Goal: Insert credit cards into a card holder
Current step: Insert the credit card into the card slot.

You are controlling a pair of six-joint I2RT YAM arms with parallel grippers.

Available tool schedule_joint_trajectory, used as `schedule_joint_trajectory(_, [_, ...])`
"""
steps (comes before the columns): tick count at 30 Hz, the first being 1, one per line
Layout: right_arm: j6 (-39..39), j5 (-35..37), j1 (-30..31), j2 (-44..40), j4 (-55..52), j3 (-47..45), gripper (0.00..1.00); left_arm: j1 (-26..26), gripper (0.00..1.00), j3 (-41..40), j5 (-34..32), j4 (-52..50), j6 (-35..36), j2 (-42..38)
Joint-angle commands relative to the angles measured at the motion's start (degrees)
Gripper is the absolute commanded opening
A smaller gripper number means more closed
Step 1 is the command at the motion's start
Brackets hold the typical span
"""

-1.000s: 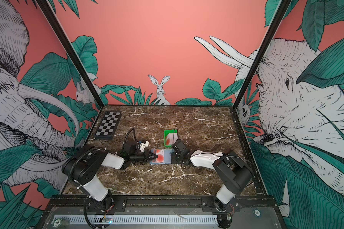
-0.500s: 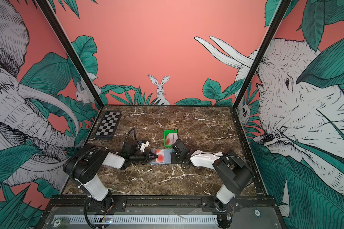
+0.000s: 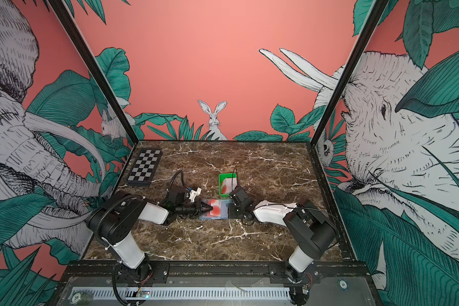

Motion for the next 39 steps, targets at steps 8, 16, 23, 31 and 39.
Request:
schedule_joint_trajectory(8, [-0.5,0.0,-0.1,1.5,-0.1,-0.1,0.1,-1.7,0.0,3.3,-4.3,-11.7,3.5,-1.4])
schedule_joint_trajectory(16, [-0.4,1.4,-0.1,1.5,-0.7,-0.8,0.1,-2.0,0.04,7.1,-8.7,-29.1,8.7,-6.3])
schedule_joint_trajectory(23, [-0.4,1.6,0.0,1.6,-0.8,-0.8,0.1,-2.2,0.16,9.1,-11.6,-36.4,10.9,-8.1])
schedule_joint_trajectory(31, [-0.7,1.7,-0.1,1.3,-1.2,-0.7,0.1,-2.7,0.2,10.3,-11.9,-37.4,11.2,-7.2])
schedule_joint_trajectory(39, [-0.6,1.5,-0.1,1.6,-0.8,-0.6,0.1,-3.5,0.25,12.0,-12.4,-37.4,11.4,-5.6])
